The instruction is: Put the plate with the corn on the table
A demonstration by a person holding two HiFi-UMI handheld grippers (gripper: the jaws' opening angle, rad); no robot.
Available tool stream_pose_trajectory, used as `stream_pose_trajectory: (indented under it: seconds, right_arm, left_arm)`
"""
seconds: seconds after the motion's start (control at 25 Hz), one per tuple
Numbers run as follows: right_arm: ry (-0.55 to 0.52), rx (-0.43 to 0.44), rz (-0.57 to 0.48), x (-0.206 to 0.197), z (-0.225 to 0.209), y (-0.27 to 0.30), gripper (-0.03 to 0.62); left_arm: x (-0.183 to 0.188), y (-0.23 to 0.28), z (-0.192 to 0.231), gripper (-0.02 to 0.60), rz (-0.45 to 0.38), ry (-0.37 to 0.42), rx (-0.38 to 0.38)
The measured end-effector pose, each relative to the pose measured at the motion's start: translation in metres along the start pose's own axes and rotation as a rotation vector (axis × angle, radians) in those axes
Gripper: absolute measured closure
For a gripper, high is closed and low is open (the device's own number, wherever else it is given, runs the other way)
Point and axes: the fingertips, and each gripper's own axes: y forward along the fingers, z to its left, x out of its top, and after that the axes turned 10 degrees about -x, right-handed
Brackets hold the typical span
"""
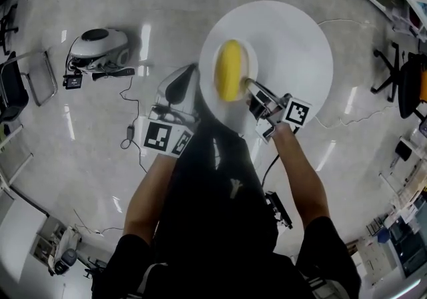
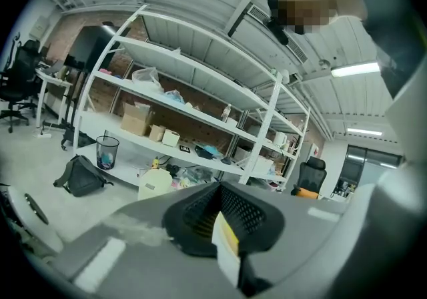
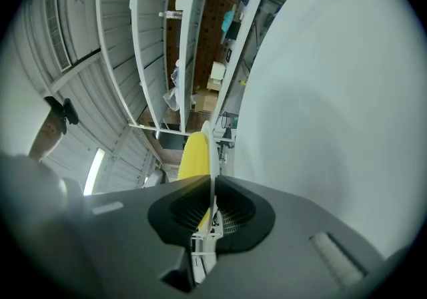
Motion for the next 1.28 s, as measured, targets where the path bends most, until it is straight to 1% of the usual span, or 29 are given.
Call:
stream_pose_trajectory:
  seconds: [0.08, 0.24, 0.4, 0.84, 1.16, 1.28]
  right_arm:
    - [0.006, -0.001, -0.001, 0.002, -0.004, 0.007, 0.562]
    - [0.016, -0.017, 0.000, 0.003, -0.008, 0.007, 0.562]
    - [0.017, -0.026, -0.001, 0.012, -0.018, 0.024, 0.562]
    - [0.024, -0.066, 0.025, 0.016, -0.037, 0.039, 0.562]
    - [0.028, -0.096, 0.032, 0.015, -0.047, 0.043, 0.562]
    - [0.013, -0.102, 0.039, 0.014, -0.049, 0.043, 0.562]
  left_arm:
    - [-0.003, 0.002, 0.005, 0.578, 0.005, -0.005, -0.002]
    - [-0.004, 0.003, 0.001, 0.578, 0.009, -0.011, -0.008]
    - [-0.009, 0.012, 0.017, 0.578, 0.011, -0.018, -0.011]
    - [-0.014, 0.018, 0.032, 0.578, 0.018, -0.031, -0.003]
    - [-0.021, 0.018, 0.033, 0.578, 0.021, -0.041, -0.011]
    - [-0.023, 0.018, 0.033, 0.578, 0.022, -0.045, -0.011]
